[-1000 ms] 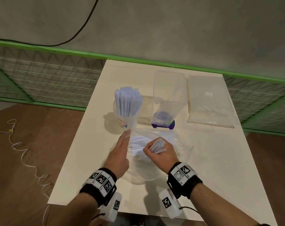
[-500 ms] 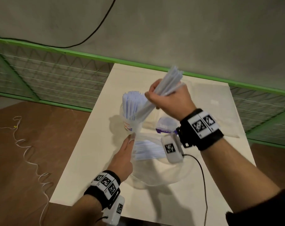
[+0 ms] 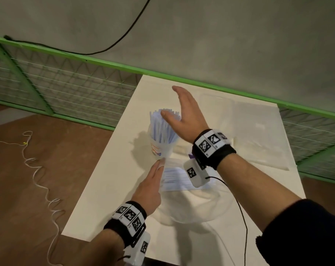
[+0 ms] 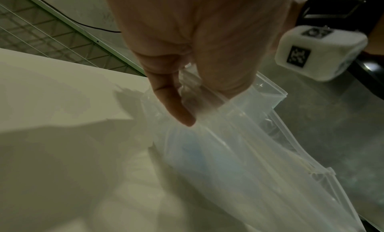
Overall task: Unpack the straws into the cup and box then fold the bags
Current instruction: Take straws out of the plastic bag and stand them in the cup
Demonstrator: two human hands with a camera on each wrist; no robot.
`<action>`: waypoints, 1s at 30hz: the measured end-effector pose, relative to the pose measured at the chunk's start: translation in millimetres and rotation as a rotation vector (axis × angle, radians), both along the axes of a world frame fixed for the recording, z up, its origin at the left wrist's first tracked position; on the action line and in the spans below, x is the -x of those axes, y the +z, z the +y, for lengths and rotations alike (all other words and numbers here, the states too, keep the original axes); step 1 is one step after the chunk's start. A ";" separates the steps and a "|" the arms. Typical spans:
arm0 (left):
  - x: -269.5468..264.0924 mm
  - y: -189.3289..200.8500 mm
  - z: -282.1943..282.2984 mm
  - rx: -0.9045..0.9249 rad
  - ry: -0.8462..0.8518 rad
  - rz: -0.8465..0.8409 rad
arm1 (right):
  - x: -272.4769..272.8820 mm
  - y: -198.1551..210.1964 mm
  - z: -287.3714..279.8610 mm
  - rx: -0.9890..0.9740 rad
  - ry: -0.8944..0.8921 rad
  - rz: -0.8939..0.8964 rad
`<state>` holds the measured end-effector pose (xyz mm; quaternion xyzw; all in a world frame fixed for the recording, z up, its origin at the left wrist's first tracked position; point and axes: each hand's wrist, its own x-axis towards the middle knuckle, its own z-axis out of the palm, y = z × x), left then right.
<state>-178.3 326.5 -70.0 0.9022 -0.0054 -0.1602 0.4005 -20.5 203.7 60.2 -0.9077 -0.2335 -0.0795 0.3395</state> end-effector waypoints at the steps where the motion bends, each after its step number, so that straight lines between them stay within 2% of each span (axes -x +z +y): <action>1: -0.3 -0.3 -0.3 -0.004 -0.001 0.000 | 3.6 -4.6 0.3 0.072 0.028 -0.030; 6: -1.0 2.5 -2.9 -0.018 0.009 -0.012 | 18.2 -39.3 4.9 0.495 0.111 -0.069; 8: -1.6 3.3 -2.8 -0.015 0.007 -0.016 | 18.4 -46.5 7.0 0.532 0.088 -0.063; 14: -3.4 9.8 -3.8 -0.022 0.014 0.020 | 13.7 -32.6 26.9 0.387 0.109 -0.137; 19: -5.4 13.0 -4.7 -0.050 0.000 0.034 | 4.9 -37.0 41.7 0.699 0.162 -0.120; 21: -6.0 14.1 -4.3 -0.063 0.000 0.048 | 4.3 -31.3 42.6 0.661 0.149 -0.093; 26: -10.3 15.0 -6.6 -0.137 0.001 0.076 | 34.2 3.8 22.1 0.257 0.167 -0.225; 28: -10.4 14.8 -9.0 -0.144 0.001 0.061 | 59.9 2.7 3.4 0.207 0.240 -0.122; 30: -8.8 13.6 -11.5 -0.092 -0.003 0.033 | 87.2 -17.0 -14.9 0.294 0.294 0.052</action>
